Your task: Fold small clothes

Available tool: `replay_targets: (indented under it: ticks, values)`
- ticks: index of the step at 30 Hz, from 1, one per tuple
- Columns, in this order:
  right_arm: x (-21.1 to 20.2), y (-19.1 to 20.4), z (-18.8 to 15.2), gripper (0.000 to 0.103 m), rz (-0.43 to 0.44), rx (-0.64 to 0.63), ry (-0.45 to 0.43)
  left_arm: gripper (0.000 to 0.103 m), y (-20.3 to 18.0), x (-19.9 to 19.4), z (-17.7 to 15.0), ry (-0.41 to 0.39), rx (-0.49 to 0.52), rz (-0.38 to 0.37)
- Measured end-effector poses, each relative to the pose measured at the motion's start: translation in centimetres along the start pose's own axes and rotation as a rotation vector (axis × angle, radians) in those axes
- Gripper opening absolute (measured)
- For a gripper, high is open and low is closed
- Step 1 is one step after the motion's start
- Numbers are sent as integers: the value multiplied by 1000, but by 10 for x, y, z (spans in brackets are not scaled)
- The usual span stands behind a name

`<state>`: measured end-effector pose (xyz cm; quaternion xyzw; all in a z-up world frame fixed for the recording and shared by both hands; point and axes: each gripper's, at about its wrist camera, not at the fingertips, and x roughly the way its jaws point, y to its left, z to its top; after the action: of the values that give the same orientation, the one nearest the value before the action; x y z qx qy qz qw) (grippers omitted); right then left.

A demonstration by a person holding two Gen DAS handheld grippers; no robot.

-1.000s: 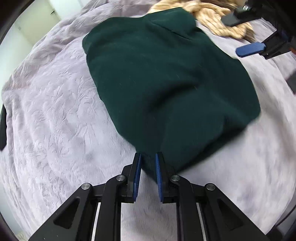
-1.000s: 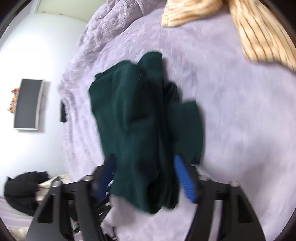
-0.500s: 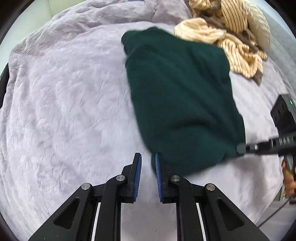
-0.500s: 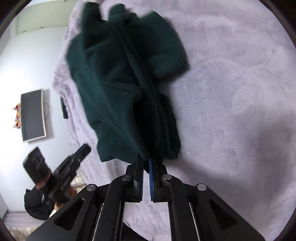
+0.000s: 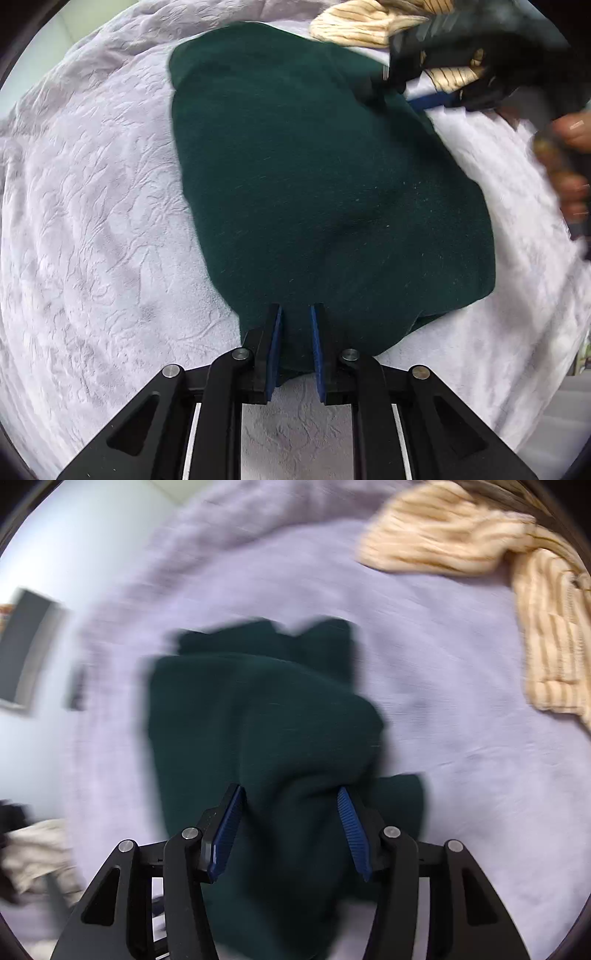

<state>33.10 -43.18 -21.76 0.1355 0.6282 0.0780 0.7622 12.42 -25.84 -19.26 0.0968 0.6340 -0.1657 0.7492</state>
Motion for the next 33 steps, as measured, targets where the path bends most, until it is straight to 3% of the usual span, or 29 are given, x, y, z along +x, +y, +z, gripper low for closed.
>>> replay_targets:
  ticks: [1, 4, 8, 12, 13, 14, 15, 16, 23, 29, 33]
  values:
    - [2, -1, 6, 74, -6, 43, -3, 16, 2, -5, 1, -1, -15, 6]
    - [-13, -21, -1, 75, 42, 179, -58, 16, 19, -21, -3, 2, -43, 40]
    - [-45, -16, -23, 79, -8, 92, -59, 16, 33, -32, -7, 11, -69, 32]
    - [-74, -17, -49, 80, 19, 83, -67, 16, 33, -39, -10, 17, -80, 36]
    - [-75, -12, -53, 80, 23, 85, -63, 31, 33, -42, -12, 18, -83, 39]
    - [-78, -7, -59, 80, 28, 88, -59, 73, 34, -45, -15, 18, -88, 46]
    - [-79, -5, -66, 80, 31, 88, -55, 94, 31, -46, -14, 17, -94, 59]
    - [-81, 0, -73, 80, 32, 88, -52, 103, 32, -49, -16, 7, -101, 81]
    - [-79, 31, -104, 84, -18, 39, -16, 103, 36, -60, -30, 29, -119, 98]
    - [-80, 50, -123, 103, -123, -4, -17, 103, 34, -62, -27, 39, -160, 99]
    - [-82, 61, -129, 103, -154, -18, -18, 103, 23, -62, -21, 39, -165, 118]
